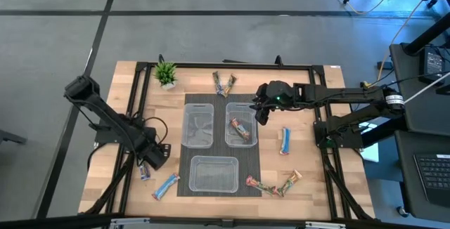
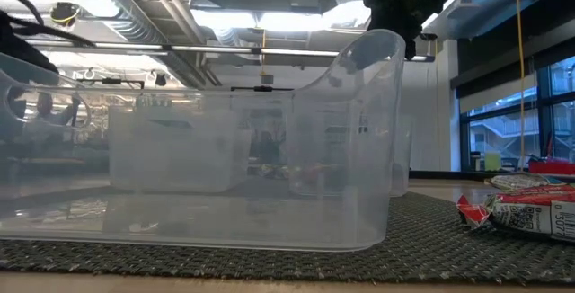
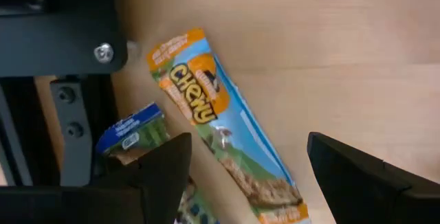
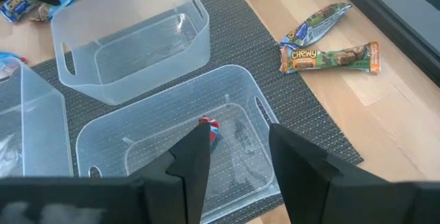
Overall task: Pick and place Granola Bars by type
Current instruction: Put the bottom left yellow granola bar into the top left transparent bin
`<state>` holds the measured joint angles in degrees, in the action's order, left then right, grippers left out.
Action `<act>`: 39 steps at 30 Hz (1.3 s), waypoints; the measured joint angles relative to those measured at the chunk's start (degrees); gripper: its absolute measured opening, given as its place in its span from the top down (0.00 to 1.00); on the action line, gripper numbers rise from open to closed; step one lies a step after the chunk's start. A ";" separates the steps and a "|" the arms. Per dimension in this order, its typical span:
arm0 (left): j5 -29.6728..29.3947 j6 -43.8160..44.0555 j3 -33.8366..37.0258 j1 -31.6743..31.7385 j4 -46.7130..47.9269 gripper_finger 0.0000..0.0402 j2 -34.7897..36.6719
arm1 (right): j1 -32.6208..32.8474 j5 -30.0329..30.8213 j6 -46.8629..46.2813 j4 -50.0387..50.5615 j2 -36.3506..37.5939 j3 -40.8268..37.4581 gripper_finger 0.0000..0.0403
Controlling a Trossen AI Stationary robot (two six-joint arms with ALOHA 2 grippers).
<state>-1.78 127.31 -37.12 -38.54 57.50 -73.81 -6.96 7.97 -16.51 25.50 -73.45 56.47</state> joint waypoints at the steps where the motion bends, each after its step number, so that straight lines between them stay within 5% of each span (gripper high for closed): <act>1: 0.00 0.00 0.40 0.00 -0.22 0.30 -0.46 | 0.00 -0.02 0.00 0.01 0.00 0.00 0.62; 29: -3.43 -4.68 3.34 -2.36 -5.37 0.30 -5.37 | 0.01 -0.02 0.24 0.13 0.00 -0.02 0.62; 39: -3.95 -6.09 3.30 -2.34 -6.36 0.53 -5.39 | 0.00 -0.02 0.24 0.13 0.00 -0.02 0.62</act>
<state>-5.73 121.22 -33.82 -40.88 51.15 -79.20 -6.96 7.94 -16.27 25.63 -73.45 56.45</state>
